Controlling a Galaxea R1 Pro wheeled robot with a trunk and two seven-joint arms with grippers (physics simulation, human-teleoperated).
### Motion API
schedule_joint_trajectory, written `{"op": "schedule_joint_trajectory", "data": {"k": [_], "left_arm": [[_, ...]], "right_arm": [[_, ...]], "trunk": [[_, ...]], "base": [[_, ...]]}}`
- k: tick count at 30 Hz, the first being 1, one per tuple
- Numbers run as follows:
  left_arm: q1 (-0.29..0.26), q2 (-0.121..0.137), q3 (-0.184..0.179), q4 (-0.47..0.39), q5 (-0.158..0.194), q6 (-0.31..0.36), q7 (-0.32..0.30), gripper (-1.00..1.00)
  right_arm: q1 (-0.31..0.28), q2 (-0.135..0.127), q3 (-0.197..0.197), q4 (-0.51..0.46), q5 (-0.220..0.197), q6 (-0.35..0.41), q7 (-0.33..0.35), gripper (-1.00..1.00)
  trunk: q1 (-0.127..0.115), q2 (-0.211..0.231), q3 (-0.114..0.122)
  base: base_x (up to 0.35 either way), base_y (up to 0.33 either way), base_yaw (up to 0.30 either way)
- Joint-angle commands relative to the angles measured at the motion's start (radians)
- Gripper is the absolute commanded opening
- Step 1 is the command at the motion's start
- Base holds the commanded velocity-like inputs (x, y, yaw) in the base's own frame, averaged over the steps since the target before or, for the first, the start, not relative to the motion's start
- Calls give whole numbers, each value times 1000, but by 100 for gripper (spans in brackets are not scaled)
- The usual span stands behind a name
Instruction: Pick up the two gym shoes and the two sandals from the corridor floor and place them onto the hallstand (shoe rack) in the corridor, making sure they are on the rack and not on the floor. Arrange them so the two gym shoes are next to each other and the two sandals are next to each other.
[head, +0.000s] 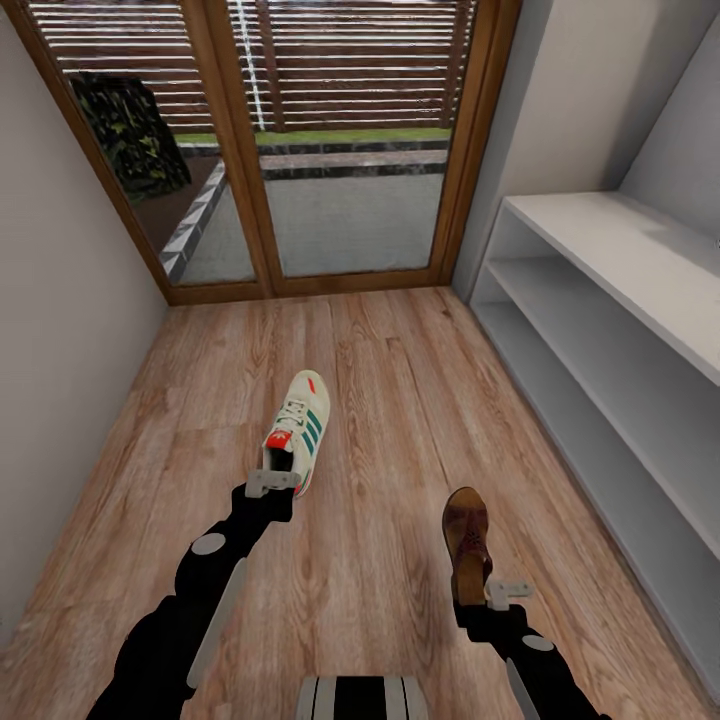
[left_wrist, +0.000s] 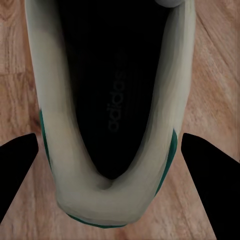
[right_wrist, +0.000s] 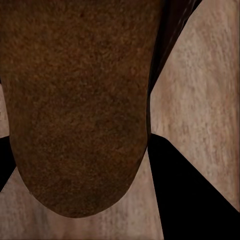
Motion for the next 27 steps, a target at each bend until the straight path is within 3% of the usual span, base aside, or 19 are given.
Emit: {"op": "schedule_joint_trajectory", "data": {"k": [1,27], "left_arm": [[0,0,0,0,0,0,-1,-100],[0,0,2,0,0,0,1,-100]], "right_arm": [[0,0,0,0,-3,0,-2,-100],[0,0,-1,-2,-11,0,-3,-100]], "trunk": [[-4,7,5],[-104,189,127]], "base": [[0,0,0],[0,0,0]]}}
